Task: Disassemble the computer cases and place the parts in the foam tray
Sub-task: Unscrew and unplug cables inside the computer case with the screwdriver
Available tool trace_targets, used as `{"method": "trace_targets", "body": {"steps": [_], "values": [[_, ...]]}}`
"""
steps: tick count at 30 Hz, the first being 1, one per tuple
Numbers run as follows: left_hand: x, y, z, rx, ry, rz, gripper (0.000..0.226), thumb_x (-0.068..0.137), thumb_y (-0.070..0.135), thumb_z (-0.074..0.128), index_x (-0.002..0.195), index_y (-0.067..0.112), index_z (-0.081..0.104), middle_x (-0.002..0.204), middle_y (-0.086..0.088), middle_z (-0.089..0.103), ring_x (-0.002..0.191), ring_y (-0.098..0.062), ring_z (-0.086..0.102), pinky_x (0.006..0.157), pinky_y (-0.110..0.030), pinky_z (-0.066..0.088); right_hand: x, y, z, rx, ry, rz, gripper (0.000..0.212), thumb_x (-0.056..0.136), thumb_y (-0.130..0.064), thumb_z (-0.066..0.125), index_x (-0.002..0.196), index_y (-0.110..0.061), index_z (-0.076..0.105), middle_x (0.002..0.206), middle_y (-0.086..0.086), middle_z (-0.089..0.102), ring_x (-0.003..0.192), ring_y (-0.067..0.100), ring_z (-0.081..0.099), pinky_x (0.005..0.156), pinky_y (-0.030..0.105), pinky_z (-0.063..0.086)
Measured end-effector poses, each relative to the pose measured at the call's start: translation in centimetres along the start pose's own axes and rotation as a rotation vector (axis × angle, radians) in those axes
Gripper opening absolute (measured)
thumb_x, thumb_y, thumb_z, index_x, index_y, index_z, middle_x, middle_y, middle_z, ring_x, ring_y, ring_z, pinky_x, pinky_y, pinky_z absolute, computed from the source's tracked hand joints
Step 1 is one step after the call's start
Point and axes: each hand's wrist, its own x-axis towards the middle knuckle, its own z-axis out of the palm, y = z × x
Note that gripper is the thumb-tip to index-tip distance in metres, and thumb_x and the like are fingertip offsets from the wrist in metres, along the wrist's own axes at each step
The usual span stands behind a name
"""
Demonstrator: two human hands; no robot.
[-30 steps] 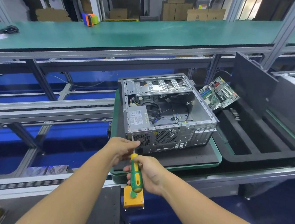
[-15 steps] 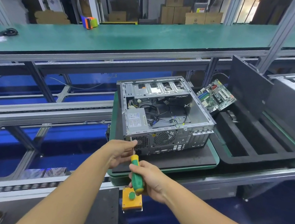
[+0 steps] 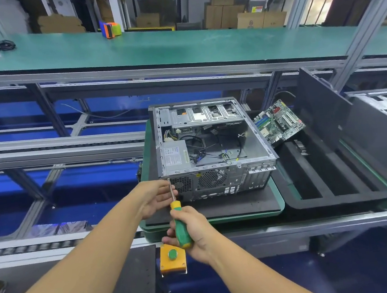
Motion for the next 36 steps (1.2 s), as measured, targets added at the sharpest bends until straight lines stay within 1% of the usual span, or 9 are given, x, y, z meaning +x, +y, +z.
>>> {"method": "trace_targets", "body": {"steps": [4,9,16,21,24,28,31,34,36], "values": [[0.5,-0.3,1.2,-0.078,0.093,0.004,0.022,0.098,0.016,0.062,0.111,-0.002,0.062,0.086,-0.011,0.068,0.076,-0.020,0.066,0.064,-0.033,0.056,0.0,0.1,0.0,-0.019,0.021,0.000,0.018,0.096,-0.015,0.065,0.106,-0.011,0.050,0.082,0.007,0.054,0.056,0.016,0.058,0.045,0.026,0.047],[0.9,-0.8,1.5,-0.123,0.160,0.026,0.021,0.093,0.016,0.068,0.105,-0.001,0.064,0.083,-0.010,0.071,0.073,-0.018,0.068,0.056,-0.030,0.058,-0.2,-0.3,-0.1,-0.048,0.011,0.018,0.020,0.095,-0.015,0.065,0.107,-0.011,0.049,0.080,0.006,0.056,0.053,0.014,0.055,0.043,0.024,0.042],[0.7,-0.6,1.4,-0.076,0.123,0.016,0.011,0.099,0.016,0.059,0.100,0.005,0.062,0.083,-0.006,0.068,0.075,-0.018,0.066,0.074,-0.035,0.055,-0.2,-0.3,-0.6,-0.099,0.002,0.029,0.015,0.096,-0.019,0.059,0.106,-0.014,0.047,0.070,0.004,0.058,0.049,0.015,0.050,0.042,0.022,0.038],[0.5,-0.9,1.8,-0.095,0.194,0.107,0.019,0.100,0.014,0.045,0.084,0.009,0.055,0.069,-0.005,0.055,0.066,-0.021,0.060,0.066,-0.036,0.053,-0.8,-0.4,-2.0,-0.201,-0.080,-0.029,0.011,0.093,-0.025,0.057,0.096,-0.017,0.050,0.061,0.000,0.050,0.047,0.014,0.044,0.042,0.022,0.035],[0.8,-0.8,1.8,-0.140,0.256,0.133,0.027,0.099,0.018,0.038,0.074,0.015,0.047,0.054,0.001,0.042,0.050,-0.017,0.046,0.053,-0.034,0.046,-1.6,-1.3,-3.8,-0.088,-0.102,-0.093,0.013,0.089,-0.026,0.061,0.093,-0.018,0.051,0.060,-0.001,0.046,0.047,0.014,0.042,0.042,0.021,0.034],[0.8,-1.4,3.3,0.132,0.037,-0.022,0.031,0.098,0.025,0.045,0.068,0.020,0.046,0.047,0.005,0.038,0.037,-0.014,0.034,0.045,-0.024,0.036,-2.2,-4.7,-6.8,0.240,0.023,-0.191,0.010,0.097,-0.021,0.052,0.089,-0.018,0.048,0.061,0.001,0.047,0.048,0.016,0.044,0.045,0.025,0.038],[0.5,-1.8,6.9,0.284,-0.144,-0.053,0.029,0.100,0.030,0.053,0.079,0.014,0.062,0.057,0.001,0.057,0.042,-0.013,0.048,0.046,-0.024,0.046,-2.7,-7.8,-9.6,0.343,0.145,-0.246,0.013,0.102,-0.019,0.049,0.089,-0.014,0.050,0.065,0.006,0.058,0.051,0.020,0.051,0.052,0.029,0.048],[0.4,-2.5,11.8,0.219,-0.263,-0.026,0.020,0.099,0.022,0.061,0.098,0.005,0.071,0.077,-0.004,0.074,0.059,-0.012,0.067,0.056,-0.027,0.057,-3.4,-10.6,-13.7,0.369,0.237,-0.266,0.005,0.102,-0.014,0.049,0.101,-0.010,0.052,0.069,0.007,0.062,0.054,0.020,0.056,0.056,0.033,0.051],[0.6,-3.2,15.2,0.188,-0.328,-0.028,0.015,0.096,0.013,0.063,0.102,0.002,0.071,0.087,-0.008,0.076,0.069,-0.013,0.071,0.062,-0.027,0.060,-3.9,-12.5,-16.7,0.412,0.289,-0.275,0.008,0.101,-0.012,0.049,0.095,-0.009,0.055,0.069,0.005,0.061,0.054,0.019,0.055,0.057,0.033,0.050]]}}
